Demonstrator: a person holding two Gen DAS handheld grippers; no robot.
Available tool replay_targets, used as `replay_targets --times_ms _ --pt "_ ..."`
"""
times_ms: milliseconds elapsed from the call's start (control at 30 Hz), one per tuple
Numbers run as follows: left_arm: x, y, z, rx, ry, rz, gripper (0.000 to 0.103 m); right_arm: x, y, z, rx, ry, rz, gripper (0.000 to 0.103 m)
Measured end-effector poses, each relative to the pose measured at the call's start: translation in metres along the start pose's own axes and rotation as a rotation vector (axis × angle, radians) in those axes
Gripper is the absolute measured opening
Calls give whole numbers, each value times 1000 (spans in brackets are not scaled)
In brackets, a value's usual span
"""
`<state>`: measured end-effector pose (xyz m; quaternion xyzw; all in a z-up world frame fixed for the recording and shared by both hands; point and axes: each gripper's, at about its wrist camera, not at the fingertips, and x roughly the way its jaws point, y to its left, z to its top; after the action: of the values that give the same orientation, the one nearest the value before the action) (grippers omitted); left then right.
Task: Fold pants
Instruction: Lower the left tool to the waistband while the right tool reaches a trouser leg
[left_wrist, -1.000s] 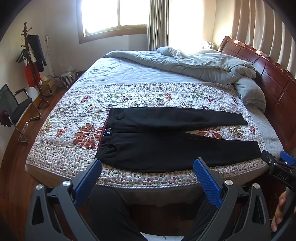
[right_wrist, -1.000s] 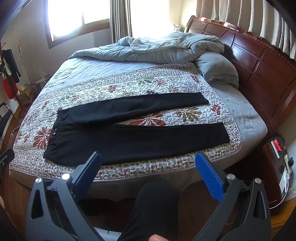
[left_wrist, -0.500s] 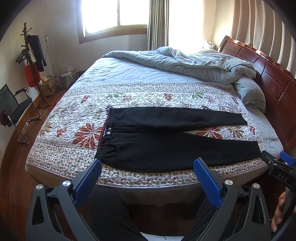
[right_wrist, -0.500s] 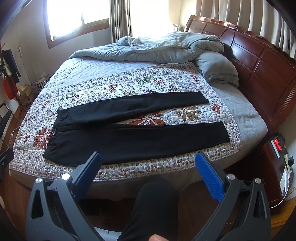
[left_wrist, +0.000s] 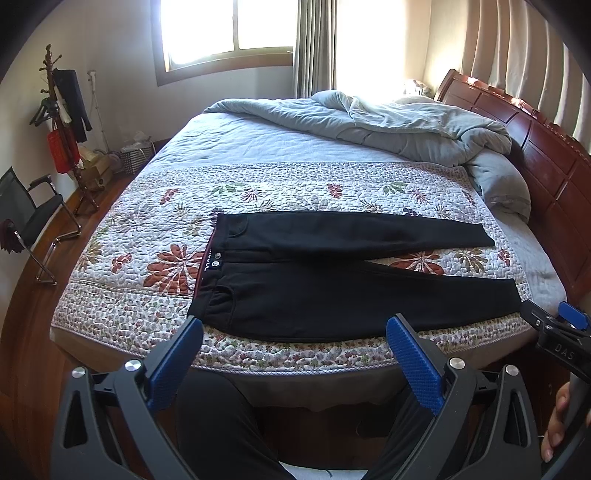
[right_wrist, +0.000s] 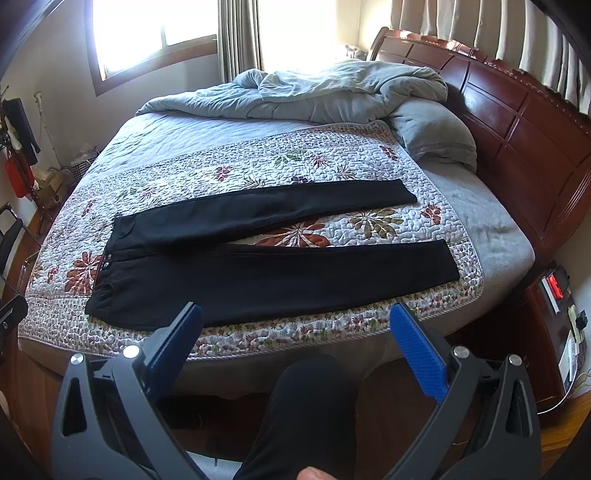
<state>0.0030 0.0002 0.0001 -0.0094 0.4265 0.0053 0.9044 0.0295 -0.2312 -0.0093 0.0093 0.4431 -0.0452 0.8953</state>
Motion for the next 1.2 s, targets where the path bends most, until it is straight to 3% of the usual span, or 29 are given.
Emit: replay_targets --times_ms 533,667,700,767,800,833,900,1000,1133,1200 --pt "24 -4 7 31 13 4 99 19 0 6 -4 27 -9 101" --pt "38 -3 6 63 9 -54 99 32 1 10 -33 29 -3 101" --pt "40 -1 4 67 -2 -85 99 32 1 12 -41 4 3 101" --pt "46 11 -2 59 -77 -246 99 24 -3 15 -53 -126 32 101" --pt "53 17 -3 61 -106 -282 99 19 -7 13 -75 -261 71 101" --pt "60 19 -2 84 -88 -255 99 22 -9 12 -109 -326 100 101" --pt "87 29 6 127 -35 -187 99 57 -8 22 -177 -220 68 101" --pt "123 55 19 131 -2 -143 99 105 -25 37 -150 -113 137 101" --pt "198 119 47 68 128 -91 99 159 -43 59 -152 -14 174 101" --pt "232 152 68 28 141 -67 99 188 -47 69 -166 33 182 101"
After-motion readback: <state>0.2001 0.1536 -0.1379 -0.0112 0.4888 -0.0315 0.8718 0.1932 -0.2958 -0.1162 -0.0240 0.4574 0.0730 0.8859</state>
